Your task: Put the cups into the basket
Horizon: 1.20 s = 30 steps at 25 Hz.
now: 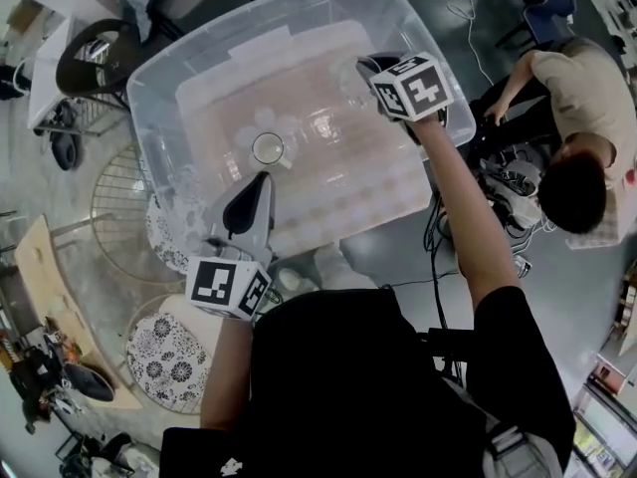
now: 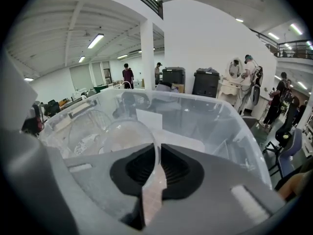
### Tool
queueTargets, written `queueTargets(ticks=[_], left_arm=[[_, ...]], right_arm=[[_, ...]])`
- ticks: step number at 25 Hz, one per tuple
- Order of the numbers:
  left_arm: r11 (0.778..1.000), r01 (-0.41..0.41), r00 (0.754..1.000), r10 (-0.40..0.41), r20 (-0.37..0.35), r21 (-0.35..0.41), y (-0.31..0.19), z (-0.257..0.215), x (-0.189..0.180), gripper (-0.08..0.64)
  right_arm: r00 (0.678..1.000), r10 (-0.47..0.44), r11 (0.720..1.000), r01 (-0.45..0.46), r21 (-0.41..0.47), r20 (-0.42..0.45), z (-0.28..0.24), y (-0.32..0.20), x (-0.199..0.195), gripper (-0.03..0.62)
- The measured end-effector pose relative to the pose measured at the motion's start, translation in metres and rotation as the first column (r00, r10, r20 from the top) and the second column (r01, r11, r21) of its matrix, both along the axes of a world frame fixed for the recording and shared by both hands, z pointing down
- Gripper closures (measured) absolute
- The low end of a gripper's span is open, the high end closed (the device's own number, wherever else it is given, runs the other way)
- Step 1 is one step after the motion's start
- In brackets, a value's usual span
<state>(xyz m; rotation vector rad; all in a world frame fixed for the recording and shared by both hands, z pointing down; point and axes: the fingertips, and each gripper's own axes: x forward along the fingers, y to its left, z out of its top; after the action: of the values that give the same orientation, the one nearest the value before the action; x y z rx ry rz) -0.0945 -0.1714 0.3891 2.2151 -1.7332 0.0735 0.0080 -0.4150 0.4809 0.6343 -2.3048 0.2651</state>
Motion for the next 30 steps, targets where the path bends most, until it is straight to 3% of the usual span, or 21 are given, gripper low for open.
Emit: queueTargets(ticks=[10,17,24,30], left_arm=[[0.998,0.067,0.998,-0.067,0.002,-0.008,0.000,0.004,-0.019,0.552],[0.995,0.099,0.995,-0.099,0.001,-0.015,-0.004,0.005,-0.026,0.552],[0.990,0.135,0.991,-0.134,0.023,-0.028,-0.003,0.006,-0.041,0.552],[0.985,0.170,0.985,-0.168,0.029,-0.038,-0.001,0.010,-0.049,0.552]], right_arm=[[0.978,-0.096,0.990,0.074,-0.124,-0.185,0.083,-0.010,-0.022,0.565],[0.922,-0.235,0.958,0.164,-0.236,-0.309,0.140,-0.001,-0.025,0.563],[0.878,-0.335,0.919,0.225,-0.324,-0.342,0.182,0.012,-0.032,0.563],[0.838,-0.418,0.889,0.300,-0.345,-0.350,0.200,0.022,-0.037,0.560]])
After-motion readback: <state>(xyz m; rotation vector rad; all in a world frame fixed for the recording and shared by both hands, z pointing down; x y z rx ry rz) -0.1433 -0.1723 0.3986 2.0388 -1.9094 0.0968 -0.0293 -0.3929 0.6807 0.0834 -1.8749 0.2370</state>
